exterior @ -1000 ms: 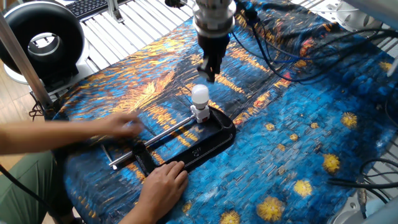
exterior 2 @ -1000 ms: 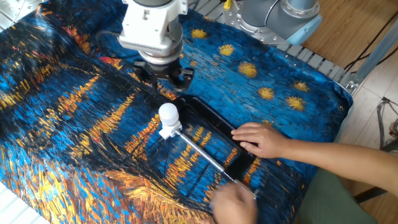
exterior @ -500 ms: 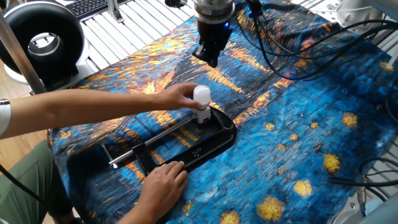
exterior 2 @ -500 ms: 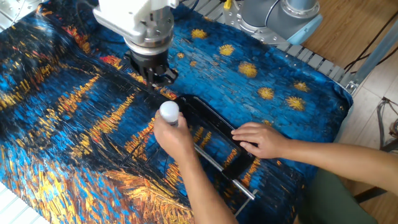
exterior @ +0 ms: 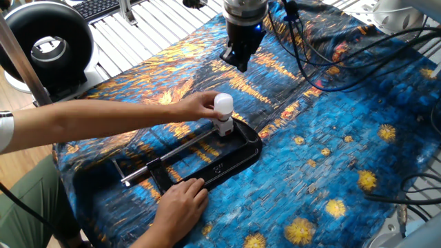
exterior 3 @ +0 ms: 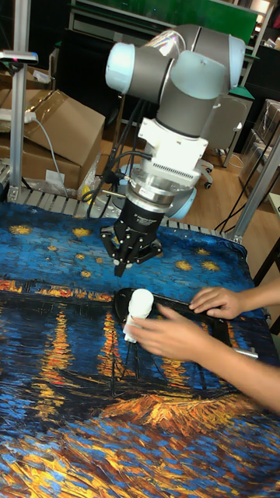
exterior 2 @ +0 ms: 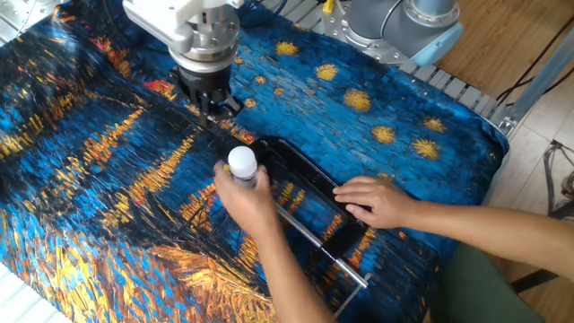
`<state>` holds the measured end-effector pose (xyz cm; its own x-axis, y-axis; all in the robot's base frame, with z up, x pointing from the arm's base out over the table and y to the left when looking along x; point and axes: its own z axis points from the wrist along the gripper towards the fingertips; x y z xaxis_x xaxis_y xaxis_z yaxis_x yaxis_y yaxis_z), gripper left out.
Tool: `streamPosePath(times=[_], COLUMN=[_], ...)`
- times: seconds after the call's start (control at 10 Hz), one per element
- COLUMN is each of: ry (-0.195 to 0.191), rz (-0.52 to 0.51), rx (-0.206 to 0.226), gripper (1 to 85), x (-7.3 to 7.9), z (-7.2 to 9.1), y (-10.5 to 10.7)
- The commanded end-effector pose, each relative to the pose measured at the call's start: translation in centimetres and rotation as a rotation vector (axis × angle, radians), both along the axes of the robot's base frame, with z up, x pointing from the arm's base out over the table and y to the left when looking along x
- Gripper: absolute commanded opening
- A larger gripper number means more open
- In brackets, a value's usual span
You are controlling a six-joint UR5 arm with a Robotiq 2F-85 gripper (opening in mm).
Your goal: Install the light bulb by rotating it
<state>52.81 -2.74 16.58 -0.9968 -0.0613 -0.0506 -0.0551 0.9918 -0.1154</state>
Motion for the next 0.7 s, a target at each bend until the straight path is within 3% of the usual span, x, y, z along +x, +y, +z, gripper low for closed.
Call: streamPosePath(times=[0.0,0.3,0.4,0.5,0.6], ry=[0.000,-0.002,0.014,0.054,0.065], rz=[-0.013,0.025,0.148,0.351,0.461], rx=[0.005,0.025,-0.004,-0.047,-0.023], gripper=[1.0,1.0,1.0,9.3,23.0], x=[0.0,0.3,0.2,0.1,0.3], z=[-0.4,-0.8,-0.8,-0.5,-0.4], y=[-0.5,0.0,-0.4,-1.0,0.3])
